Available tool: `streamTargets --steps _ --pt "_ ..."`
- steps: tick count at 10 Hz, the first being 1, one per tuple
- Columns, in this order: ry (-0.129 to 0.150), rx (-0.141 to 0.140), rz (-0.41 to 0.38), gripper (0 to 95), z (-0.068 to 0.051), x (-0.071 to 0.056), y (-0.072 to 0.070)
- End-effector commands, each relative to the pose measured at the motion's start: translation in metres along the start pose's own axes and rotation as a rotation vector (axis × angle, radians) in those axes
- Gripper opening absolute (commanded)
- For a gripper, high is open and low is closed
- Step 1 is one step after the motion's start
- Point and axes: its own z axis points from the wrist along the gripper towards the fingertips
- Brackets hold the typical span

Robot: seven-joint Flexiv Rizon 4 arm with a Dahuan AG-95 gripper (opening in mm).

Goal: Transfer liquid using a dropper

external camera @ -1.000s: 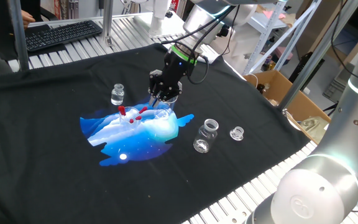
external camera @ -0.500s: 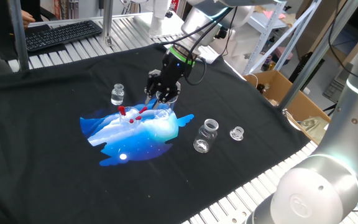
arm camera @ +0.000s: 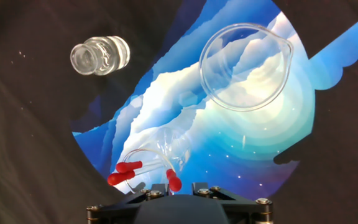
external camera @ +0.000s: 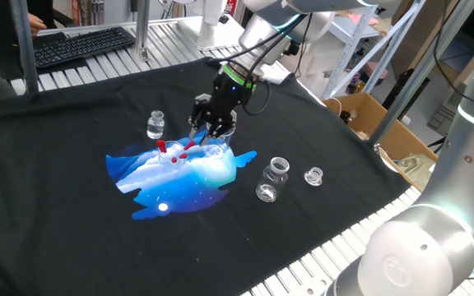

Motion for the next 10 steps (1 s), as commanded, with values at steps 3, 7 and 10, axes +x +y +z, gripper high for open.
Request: streamTargets --steps 3,7,10 --pt "0.002 -0.012 0.011 38.0 0.004 -0.001 0.004" --pt "-0.008 -0.018 0.012 19.0 0.012 -0.003 0.004" --pt "-0.011 -0.021 0.006 19.0 0.014 -0.003 0.004"
